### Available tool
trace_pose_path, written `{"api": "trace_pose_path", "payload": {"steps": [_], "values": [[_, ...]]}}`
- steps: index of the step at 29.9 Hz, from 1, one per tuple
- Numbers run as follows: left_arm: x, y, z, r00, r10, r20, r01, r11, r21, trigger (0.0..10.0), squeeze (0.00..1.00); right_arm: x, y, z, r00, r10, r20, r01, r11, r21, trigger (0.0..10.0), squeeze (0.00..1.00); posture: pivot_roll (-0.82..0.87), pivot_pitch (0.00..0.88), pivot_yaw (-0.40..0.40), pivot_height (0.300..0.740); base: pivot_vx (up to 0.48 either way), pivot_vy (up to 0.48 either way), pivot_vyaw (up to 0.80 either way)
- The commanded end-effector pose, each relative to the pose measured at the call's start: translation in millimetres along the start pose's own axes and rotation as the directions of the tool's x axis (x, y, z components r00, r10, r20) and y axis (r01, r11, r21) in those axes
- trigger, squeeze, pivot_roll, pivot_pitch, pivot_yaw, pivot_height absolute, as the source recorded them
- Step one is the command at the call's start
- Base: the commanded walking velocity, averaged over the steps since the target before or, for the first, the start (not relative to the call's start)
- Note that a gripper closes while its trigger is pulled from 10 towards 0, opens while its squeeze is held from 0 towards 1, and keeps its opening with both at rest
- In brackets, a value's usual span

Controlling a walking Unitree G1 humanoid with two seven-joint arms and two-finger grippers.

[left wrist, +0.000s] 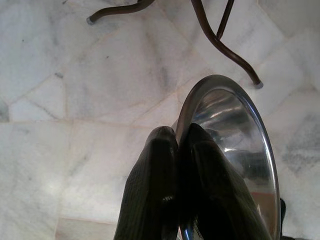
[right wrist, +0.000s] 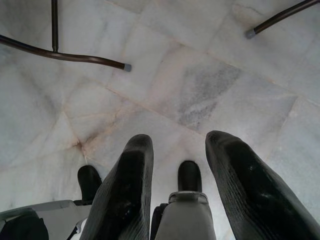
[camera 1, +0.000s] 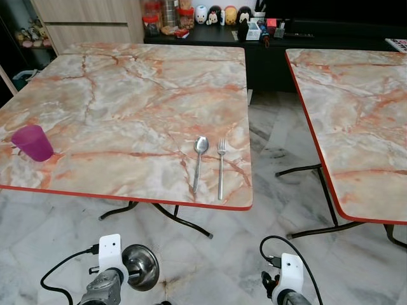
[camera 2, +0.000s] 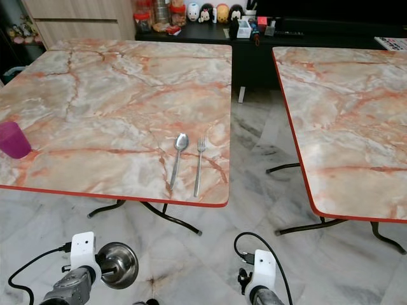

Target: Setting the table

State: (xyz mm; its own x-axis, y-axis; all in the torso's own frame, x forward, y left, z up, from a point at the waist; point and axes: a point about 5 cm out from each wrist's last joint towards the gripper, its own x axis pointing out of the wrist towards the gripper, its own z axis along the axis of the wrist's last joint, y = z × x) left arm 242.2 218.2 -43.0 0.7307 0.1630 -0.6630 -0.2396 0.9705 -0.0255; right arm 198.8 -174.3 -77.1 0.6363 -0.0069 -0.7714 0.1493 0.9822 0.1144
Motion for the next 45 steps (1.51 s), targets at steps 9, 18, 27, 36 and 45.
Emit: {"api": "trace_pose_path", "payload": {"steps": [9,18,27,36,45], "values": [[-0.4,3.0,1.2,1.0,0.01,0.024,-0.009,0.999,-0.051,10.0,0.0,-1.8,-8.4,-3.4,1.0,-0.009,-0.01,0.009,1.0,-0.01,10.0,0.0,0.06,0.139,-0.024,0.74,0.0,0.0,0.0],[-1.6,7.9,-2.4,0.999,0.033,0.019,-0.032,0.999,-0.035,10.0,0.0,-2.4,-11.4,-5.4,0.999,-0.026,-0.022,0.026,1.0,-0.004,10.0,0.0,0.05,0.124,-0.013,0.74,0.0,-0.222,0.0],[-2.0,10.3,-3.5,0.999,0.045,0.016,-0.044,0.998,-0.038,10.0,0.0,-2.8,-11.5,-6.2,1.0,-0.015,-0.018,0.015,1.0,-0.01,10.0,0.0,0.05,0.111,-0.015,0.74,0.0,-0.338,-0.4],[-1.6,10.9,-1.6,0.998,0.052,0.02,-0.051,0.998,-0.042,10.0,0.0,-1.3,-9.8,-0.2,1.0,-0.012,-0.003,0.012,1.0,-0.017,10.0,0.0,0.05,0.12,-0.018,0.74,0.0,-0.327,0.0],[-1.2,7.3,-1.8,0.999,0.046,0.014,-0.046,0.999,-0.023,10.0,0.0,-1.8,-10.9,0.0,1.0,-0.016,0.007,0.017,0.998,-0.053,10.0,0.0,0.05,0.128,-0.02,0.74,0.0,-0.38,0.15]]}}
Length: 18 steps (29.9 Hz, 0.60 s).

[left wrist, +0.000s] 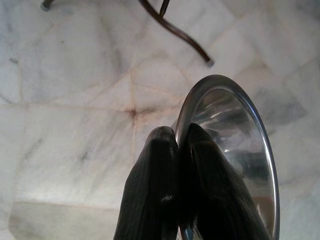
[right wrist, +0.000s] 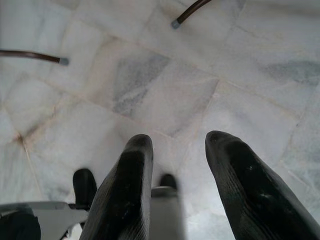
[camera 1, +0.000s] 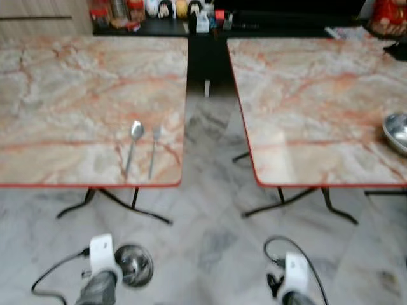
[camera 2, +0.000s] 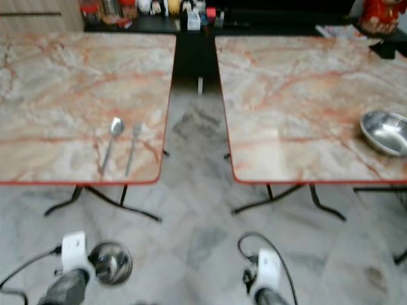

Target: Setting the table

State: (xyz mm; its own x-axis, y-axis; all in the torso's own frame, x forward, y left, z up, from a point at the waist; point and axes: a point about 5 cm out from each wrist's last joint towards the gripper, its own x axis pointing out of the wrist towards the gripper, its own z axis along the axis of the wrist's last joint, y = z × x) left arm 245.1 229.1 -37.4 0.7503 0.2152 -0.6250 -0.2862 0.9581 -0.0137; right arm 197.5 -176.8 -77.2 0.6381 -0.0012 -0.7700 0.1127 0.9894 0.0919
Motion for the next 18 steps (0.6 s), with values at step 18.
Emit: {"api": "trace_pose_path", "payload": {"steps": [18], "values": [[-2.9,-4.4,-14.3,0.999,0.002,-0.052,-0.002,1.0,0.009,10.0,0.0,-1.0,-9.2,0.2,1.0,-0.024,-0.005,0.023,1.0,-0.007,10.0,0.0,0.04,0.138,-0.026,0.74,0.0,-0.449,0.04]]}}
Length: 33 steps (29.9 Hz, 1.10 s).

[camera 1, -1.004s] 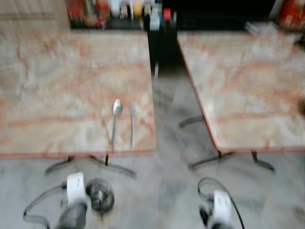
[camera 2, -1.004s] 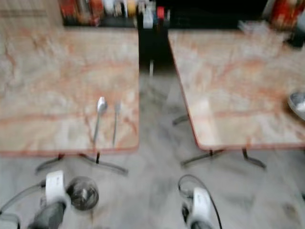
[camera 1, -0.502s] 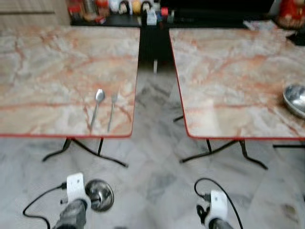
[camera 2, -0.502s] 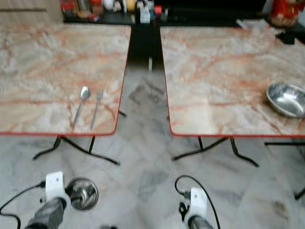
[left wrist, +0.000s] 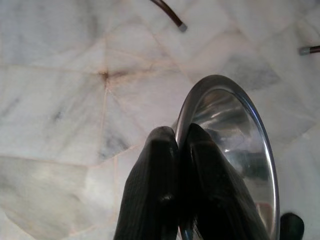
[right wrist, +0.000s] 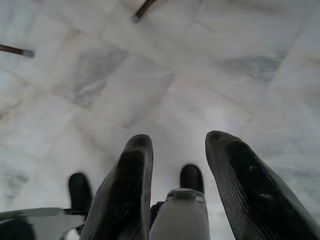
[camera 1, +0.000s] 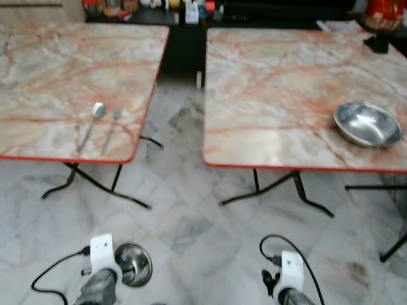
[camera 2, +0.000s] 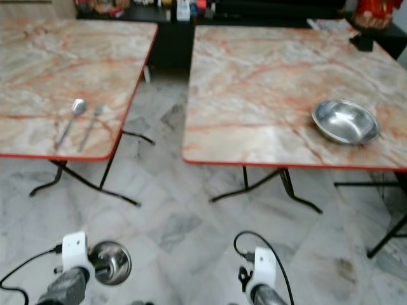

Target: Setting the table

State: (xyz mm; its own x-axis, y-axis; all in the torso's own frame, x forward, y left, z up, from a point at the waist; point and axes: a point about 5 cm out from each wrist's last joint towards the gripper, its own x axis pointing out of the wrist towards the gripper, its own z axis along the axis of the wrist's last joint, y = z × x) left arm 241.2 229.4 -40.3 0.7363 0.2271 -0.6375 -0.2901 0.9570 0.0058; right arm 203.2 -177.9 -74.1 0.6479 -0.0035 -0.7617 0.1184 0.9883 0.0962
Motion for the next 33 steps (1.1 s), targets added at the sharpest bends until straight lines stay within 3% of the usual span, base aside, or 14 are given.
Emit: {"api": "trace_pose_path", "payload": {"steps": [1,14,17,18,26,28,33], "values": [[-1.9,-5.8,-10.2,0.999,-0.012,-0.037,0.012,1.0,-0.003,10.0,0.0,-2.4,-8.9,-6.3,1.0,-0.023,-0.018,0.023,1.0,-0.022,10.0,0.0,0.04,0.137,-0.026,0.74,0.0,-0.435,0.49],[-2.1,-7.1,-11.2,0.999,-0.025,-0.043,0.025,1.0,0.01,10.0,0.0,-2.3,-8.9,-6.0,1.0,-0.026,-0.016,0.026,1.0,0.011,10.0,0.0,0.04,0.132,-0.02,0.74,0.0,-0.434,0.08],[-2.5,-9.0,-12.8,0.997,-0.051,-0.054,0.055,0.996,0.075,10.0,0.0,-2.3,-8.6,-6.2,0.999,-0.029,-0.015,0.029,0.999,0.013,10.0,0.0,0.04,0.131,-0.02,0.74,0.0,-0.314,0.0],[-3.1,-11.4,-15.5,0.995,-0.074,-0.068,0.081,0.99,0.113,10.0,0.0,-2.3,-8.5,-6.4,0.999,-0.029,-0.016,0.029,0.999,0.014,10.0,0.0,0.04,0.134,-0.02,0.74,0.0,0.0,0.0],[-7.4,-4.5,-29.1,0.992,-0.073,-0.1,0.082,0.993,0.089,10.0,0.0,-2.5,-8.7,-6.9,1.0,-0.025,-0.016,0.026,1.0,0.01,10.0,0.0,0.04,0.136,-0.022,0.74,0.0,0.0,0.0],[-8.3,-3.9,-31.7,0.992,-0.072,-0.106,0.084,0.99,0.115,10.0,0.0,-2.5,-8.6,-6.9,1.0,-0.027,-0.016,0.027,1.0,0.012,10.0,0.0,0.04,0.136,-0.021,0.74,0.36,0.0,0.0],[-8.9,-3.3,-34.1,0.991,-0.068,-0.116,0.079,0.992,0.095,10.0,0.0,-2.5,-8.6,-6.9,1.0,-0.024,-0.017,0.024,1.0,0.008,10.0,0.0,0.05,0.132,-0.024,0.74,0.457,0.0,0.0]]}}
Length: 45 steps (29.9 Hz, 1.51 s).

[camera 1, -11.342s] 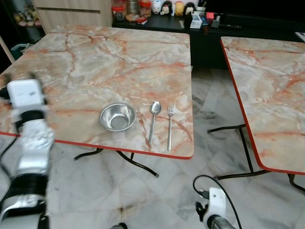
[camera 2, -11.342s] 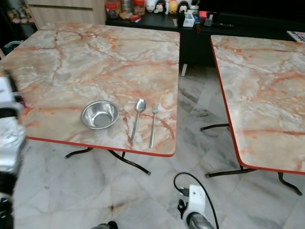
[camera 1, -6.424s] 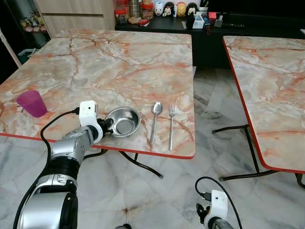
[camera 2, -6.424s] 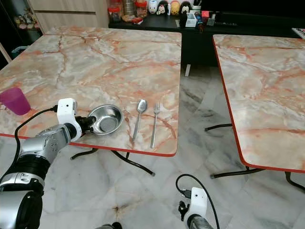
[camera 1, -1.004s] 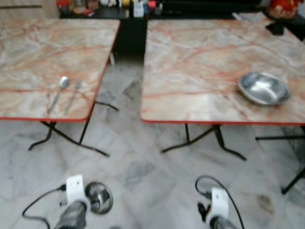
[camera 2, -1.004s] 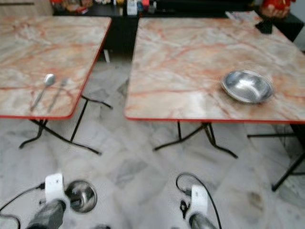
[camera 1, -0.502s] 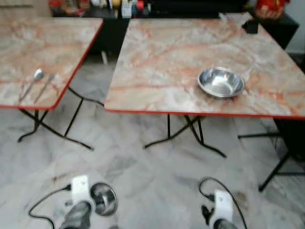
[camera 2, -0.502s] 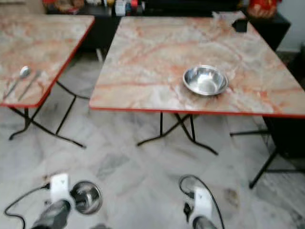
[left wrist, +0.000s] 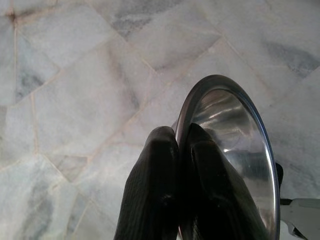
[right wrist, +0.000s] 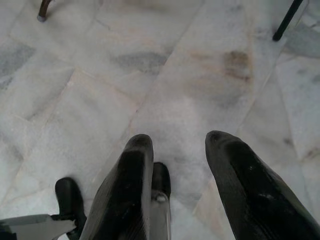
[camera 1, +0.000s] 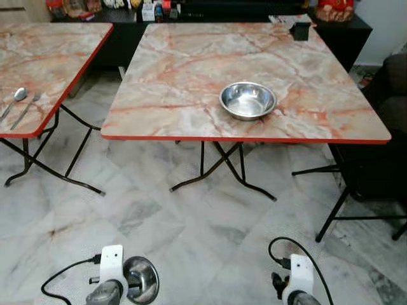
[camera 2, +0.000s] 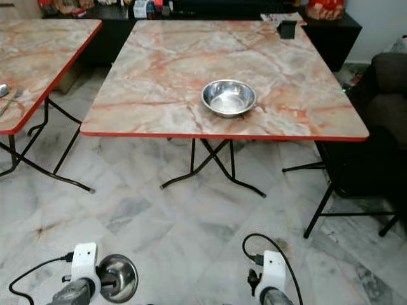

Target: Setting the table

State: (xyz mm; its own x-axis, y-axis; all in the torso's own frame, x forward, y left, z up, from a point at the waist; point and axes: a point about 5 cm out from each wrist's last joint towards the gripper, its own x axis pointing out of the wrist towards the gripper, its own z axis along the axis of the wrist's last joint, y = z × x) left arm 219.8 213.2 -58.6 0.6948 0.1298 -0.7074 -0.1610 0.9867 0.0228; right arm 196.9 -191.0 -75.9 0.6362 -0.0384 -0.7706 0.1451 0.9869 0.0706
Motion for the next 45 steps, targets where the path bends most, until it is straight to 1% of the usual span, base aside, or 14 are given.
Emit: {"api": "trace_pose_path", "payload": {"steps": [1,14,30,33,39,45], "values": [[-1.2,5.3,-4.5,1.0,0.01,-0.021,-0.01,1.0,0.0,10.0,0.0,0.1,5.3,-2.9,1.0,0.013,-0.008,-0.013,1.0,0.004,10.0,0.0,0.05,0.131,-0.024,0.74,0.48,0.0,0.0],[-0.5,2.7,-3.2,1.0,0.003,-0.024,-0.002,1.0,0.027,10.0,0.0,0.7,7.6,-0.6,1.0,0.026,-0.001,-0.026,1.0,0.0,10.0,0.0,0.04,0.111,-0.023,0.74,0.48,0.0,0.0],[-0.4,-0.2,-3.8,1.0,-0.007,-0.028,0.008,0.999,0.034,10.0,0.0,0.2,6.5,-2.3,1.0,0.027,-0.004,-0.027,1.0,0.0,10.0,0.0,0.04,0.09,-0.021,0.74,0.48,0.0,0.0],[0.0,1.7,-3.1,0.999,0.009,-0.041,-0.007,0.999,0.05,10.0,0.0,0.9,8.1,0.4,1.0,0.029,0.003,-0.029,1.0,0.004,10.0,0.0,0.03,0.099,-0.022,0.74,0.0,0.0,0.0],[0.0,2.0,-3.0,0.999,0.007,-0.038,-0.005,0.999,0.035,10.0,0.0,0.4,6.9,-1.2,1.0,0.029,-0.001,-0.029,1.0,0.008,10.0,0.0,0.03,0.115,-0.026,0.74,0.0,0.0,0.0],[-1.1,3.7,-7.0,0.999,0.017,-0.045,-0.014,0.999,0.049,10.0,0.0,0.1,6.1,-2.8,1.0,0.024,-0.006,-0.024,1.0,0.012,10.0,0.0,0.03,0.122,-0.028,0.74,0.0,-0.044,0.0]]}}
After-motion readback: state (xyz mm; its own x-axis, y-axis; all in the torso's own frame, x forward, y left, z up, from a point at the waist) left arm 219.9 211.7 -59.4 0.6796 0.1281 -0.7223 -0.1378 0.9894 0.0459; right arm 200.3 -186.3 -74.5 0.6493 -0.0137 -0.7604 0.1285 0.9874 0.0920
